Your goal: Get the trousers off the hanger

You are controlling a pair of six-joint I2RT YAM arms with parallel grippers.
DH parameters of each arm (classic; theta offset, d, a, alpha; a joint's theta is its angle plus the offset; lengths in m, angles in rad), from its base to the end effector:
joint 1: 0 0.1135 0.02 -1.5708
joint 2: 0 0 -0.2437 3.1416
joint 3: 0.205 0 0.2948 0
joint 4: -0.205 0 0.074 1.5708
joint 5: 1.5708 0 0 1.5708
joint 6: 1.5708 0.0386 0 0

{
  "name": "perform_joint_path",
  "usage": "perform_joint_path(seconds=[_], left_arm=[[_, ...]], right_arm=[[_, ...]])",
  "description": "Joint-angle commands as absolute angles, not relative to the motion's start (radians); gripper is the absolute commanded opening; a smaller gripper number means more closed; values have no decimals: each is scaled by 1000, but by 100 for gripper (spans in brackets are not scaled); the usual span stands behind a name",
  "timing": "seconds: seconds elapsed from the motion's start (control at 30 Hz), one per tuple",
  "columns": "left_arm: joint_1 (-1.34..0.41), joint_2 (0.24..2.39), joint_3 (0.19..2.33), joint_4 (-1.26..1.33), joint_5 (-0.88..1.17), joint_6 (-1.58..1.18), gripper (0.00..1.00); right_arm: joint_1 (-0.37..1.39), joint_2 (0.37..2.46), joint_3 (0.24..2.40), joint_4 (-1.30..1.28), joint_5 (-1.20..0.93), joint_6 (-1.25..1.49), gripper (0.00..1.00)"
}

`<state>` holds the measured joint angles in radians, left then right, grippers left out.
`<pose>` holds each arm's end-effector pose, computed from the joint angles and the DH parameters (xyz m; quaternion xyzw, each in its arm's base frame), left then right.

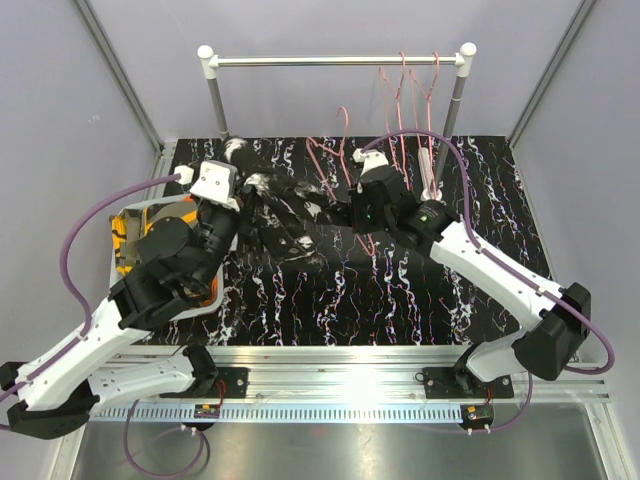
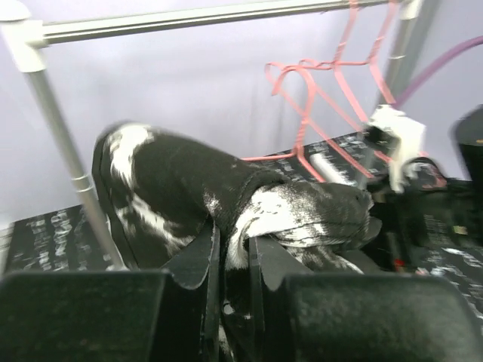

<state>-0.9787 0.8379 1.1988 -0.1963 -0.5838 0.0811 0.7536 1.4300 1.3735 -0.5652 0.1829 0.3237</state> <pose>0.1352 -0.1629 0.4701 0.1236 0.6453 -0.1493 0.7390 0.2734 0.2469 0.3332 -0.1482 0.8743 0.1637 0.4323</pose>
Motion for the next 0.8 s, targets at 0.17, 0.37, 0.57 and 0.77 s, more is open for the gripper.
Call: perform_joint_path(seconds=[0.17, 0.37, 0.57, 0.77], left_arm=[[-973, 816, 1374, 23, -995, 323, 0], [-971, 770, 1341, 15, -994, 337, 0], [-959, 791, 1327, 2, -1046, 336, 0], [-911, 802, 1361, -41, -1129, 270, 0]], right_arm=[[712, 1405, 1328, -587, 245, 293, 0], [618, 1341, 1322, -505, -109, 351, 0], [558, 1313, 1327, -405, -555, 448, 0], [558, 1304, 1384, -535, -344, 379, 0]])
